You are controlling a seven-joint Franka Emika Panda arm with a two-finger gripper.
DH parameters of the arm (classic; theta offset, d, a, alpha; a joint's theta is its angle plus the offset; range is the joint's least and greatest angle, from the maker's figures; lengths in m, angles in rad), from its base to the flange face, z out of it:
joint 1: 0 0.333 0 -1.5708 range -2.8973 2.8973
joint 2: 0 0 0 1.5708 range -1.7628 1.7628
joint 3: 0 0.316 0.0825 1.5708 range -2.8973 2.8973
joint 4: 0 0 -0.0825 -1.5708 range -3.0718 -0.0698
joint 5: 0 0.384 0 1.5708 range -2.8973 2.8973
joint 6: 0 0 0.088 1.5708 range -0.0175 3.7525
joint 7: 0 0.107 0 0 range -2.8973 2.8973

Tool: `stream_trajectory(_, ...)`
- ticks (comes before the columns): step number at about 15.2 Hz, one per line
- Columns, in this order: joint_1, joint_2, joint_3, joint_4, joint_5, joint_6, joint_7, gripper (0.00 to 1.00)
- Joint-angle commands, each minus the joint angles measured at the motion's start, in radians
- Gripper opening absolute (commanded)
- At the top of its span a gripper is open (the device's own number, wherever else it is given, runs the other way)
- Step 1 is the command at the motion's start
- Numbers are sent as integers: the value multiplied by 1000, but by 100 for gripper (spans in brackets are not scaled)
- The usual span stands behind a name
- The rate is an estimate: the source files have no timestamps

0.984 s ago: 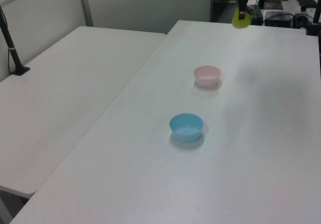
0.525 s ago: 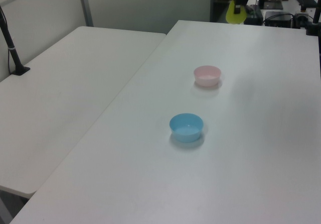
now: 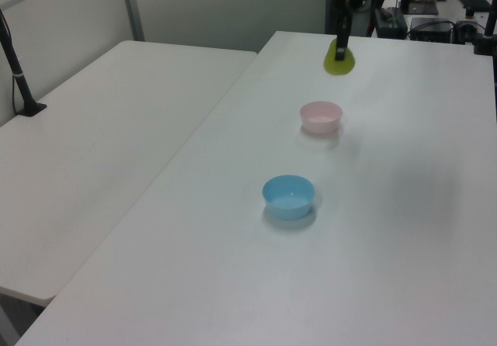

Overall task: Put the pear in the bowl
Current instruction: 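Lower the pear into the pink bowl and open the gripper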

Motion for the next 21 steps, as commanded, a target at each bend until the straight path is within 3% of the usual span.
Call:
stream_trajectory(1,28,67,-21,-31,-1,117,40,0)
stream_trajectory(3,36,114,-24,-30,-5,180,47,0)
stream_trajectory(11,48,231,-21,-31,-140,254,122,0)
stream_trajectory(13,48,243,-21,-33,-145,252,159,99)
stream_trajectory(17,48,220,-21,-25,-145,238,214,100)
stream_trajectory(21,48,130,-18,-11,-143,147,224,100)
